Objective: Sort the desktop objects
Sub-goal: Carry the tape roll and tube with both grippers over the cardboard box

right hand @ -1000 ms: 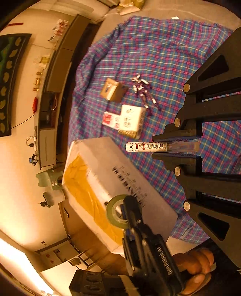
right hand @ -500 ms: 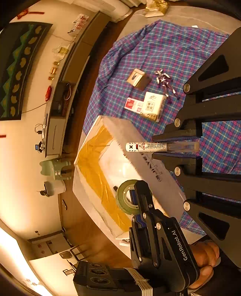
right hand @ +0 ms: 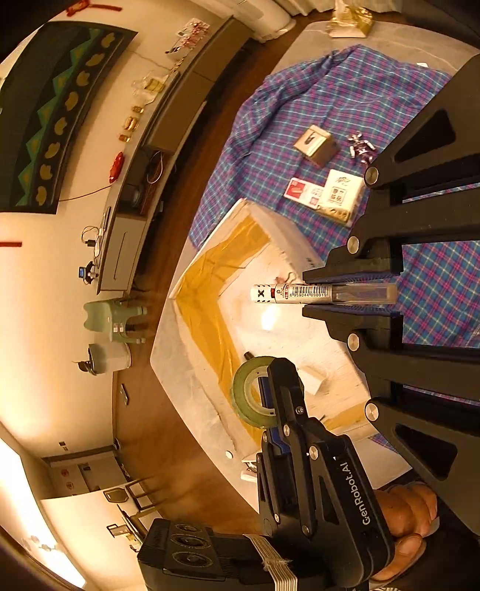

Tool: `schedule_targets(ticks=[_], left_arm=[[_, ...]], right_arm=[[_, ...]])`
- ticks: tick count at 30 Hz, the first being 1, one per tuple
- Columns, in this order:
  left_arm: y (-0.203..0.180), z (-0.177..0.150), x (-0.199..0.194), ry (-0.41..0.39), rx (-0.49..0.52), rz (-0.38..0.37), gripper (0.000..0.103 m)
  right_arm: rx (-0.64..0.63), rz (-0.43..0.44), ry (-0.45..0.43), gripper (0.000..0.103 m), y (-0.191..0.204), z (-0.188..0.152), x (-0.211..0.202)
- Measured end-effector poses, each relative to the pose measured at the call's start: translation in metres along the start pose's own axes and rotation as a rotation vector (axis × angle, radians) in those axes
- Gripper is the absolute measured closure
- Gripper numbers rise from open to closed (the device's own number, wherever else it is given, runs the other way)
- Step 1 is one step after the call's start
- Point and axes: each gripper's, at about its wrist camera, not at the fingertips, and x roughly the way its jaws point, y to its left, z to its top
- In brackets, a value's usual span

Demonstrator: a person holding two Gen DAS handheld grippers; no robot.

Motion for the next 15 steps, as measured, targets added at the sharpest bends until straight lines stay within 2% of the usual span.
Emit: schedule_targets(ticks=[15], left_arm=[[0.034, 0.005, 0.002, 0.017, -0.051, 0.049, 0.093]], right_arm=[[-0.066, 0.017, 0.016, 0.091, 0.023, 0.025, 0.021]])
